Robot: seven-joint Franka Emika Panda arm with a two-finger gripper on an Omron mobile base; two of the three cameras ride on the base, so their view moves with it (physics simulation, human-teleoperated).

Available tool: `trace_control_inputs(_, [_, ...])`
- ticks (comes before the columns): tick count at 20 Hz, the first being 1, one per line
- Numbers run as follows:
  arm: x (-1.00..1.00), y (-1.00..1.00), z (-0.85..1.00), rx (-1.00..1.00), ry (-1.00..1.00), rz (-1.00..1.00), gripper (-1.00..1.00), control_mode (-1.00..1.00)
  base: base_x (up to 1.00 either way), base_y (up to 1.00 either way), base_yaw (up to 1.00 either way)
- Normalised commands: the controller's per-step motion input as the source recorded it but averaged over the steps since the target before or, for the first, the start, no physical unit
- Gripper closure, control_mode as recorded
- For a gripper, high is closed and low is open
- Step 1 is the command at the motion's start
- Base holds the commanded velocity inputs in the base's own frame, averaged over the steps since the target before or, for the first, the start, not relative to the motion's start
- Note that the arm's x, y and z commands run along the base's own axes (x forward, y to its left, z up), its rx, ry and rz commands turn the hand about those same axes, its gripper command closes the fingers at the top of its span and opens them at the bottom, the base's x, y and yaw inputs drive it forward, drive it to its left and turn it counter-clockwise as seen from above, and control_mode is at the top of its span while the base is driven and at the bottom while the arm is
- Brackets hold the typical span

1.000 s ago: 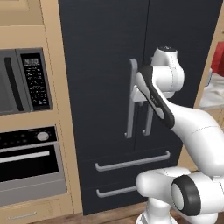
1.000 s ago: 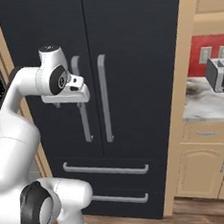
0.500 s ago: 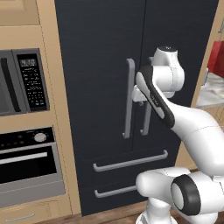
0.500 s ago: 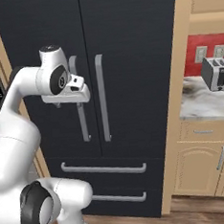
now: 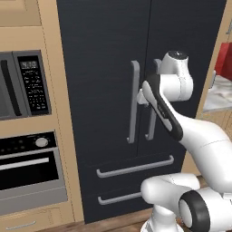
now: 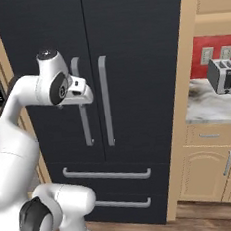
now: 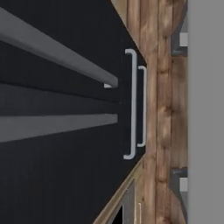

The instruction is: Open the fridge, remove the orange, tomato, and steak, and place them on any counter.

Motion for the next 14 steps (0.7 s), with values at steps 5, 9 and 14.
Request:
trace_control_inputs(5, [-0.01,-0.14,0.00,0.00,-0.51,0.00,-1.00,-1.00,0.00,0.00,0.00])
trace_control_inputs(9, [-0.01,-0.40,0.00,0.16,-0.01,0.00,-1.00,-1.00,0.00,0.00,0.00])
trace_control_inputs(14, [0.11,-0.47,0.00,0.24,-0.01,0.00,-1.00,-1.00,0.00,0.00,0.00])
